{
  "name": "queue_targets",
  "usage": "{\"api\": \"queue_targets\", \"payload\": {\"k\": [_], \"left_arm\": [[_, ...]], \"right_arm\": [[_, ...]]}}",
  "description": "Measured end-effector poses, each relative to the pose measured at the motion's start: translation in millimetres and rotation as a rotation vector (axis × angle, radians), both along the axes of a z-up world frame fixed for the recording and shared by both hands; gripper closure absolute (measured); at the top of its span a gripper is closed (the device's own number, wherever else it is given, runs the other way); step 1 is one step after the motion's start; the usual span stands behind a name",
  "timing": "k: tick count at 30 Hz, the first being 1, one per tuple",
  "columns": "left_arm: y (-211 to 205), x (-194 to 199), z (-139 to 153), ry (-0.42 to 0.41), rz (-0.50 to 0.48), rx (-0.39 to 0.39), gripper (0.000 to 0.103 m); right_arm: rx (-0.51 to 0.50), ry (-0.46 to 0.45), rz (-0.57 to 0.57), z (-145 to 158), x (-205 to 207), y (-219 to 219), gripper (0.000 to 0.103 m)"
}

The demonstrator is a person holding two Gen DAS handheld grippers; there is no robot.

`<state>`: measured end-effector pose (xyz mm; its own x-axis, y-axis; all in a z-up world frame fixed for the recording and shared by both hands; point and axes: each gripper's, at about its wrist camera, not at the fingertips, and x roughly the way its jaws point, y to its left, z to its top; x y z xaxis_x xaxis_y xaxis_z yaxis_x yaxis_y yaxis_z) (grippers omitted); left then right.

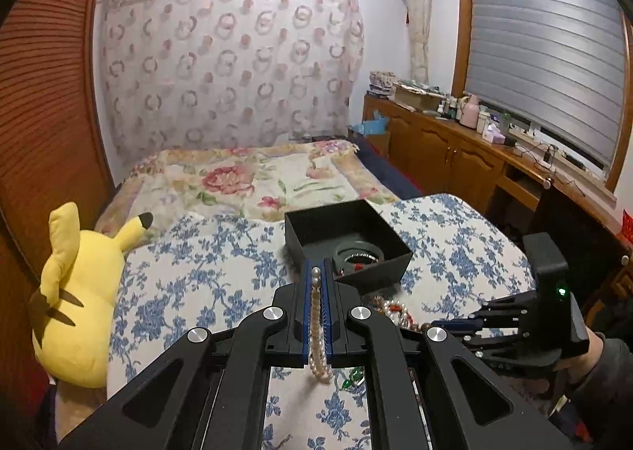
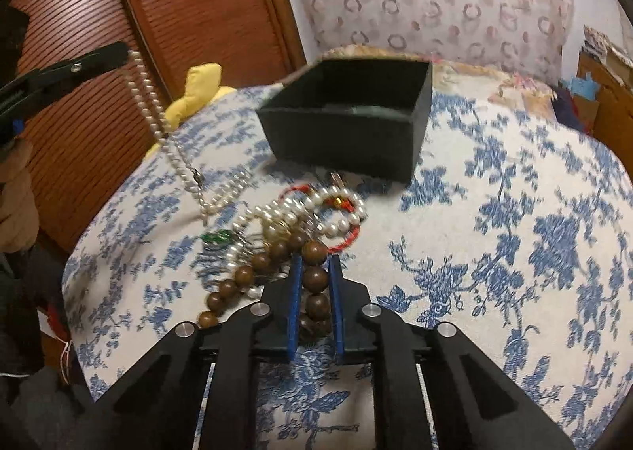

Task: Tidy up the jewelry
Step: 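Lift the pearl necklace with the left tool while the right tool carries the bead bracelet toward the box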

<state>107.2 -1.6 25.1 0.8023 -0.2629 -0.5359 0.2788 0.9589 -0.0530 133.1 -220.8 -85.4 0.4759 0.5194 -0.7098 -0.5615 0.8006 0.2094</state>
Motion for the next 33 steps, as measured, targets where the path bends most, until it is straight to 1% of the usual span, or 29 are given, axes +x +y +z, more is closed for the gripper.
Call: {"api": "queue_targets", "payload": {"k": [6, 14, 22, 27, 33], "left_arm": [[-6, 2, 14, -0.029, -0.006, -0.004, 0.099], [-15, 10, 36, -0.063, -0.019, -0.008, 0.099], [-23, 20, 57, -0.095, -0.025, -0.013, 0.099], [-26, 29, 74, -0.116, -0.020, -0.013, 0.099], [-34, 41, 99, -0.154, -0.011, 0.008, 0.099]], "right_arm": [[-0.003, -0.113, 0.016, 37, -15, 4, 0.088], [-0.001, -0.217, 0.025, 79, -19, 3, 0.088], [0.004, -0.281, 0.002, 110, -7, -4, 0.088], [0.004, -0.301, -0.014, 122, 7, -6, 0.088], [0.007, -0.322, -0.035, 133, 24, -6, 0.088]]}}
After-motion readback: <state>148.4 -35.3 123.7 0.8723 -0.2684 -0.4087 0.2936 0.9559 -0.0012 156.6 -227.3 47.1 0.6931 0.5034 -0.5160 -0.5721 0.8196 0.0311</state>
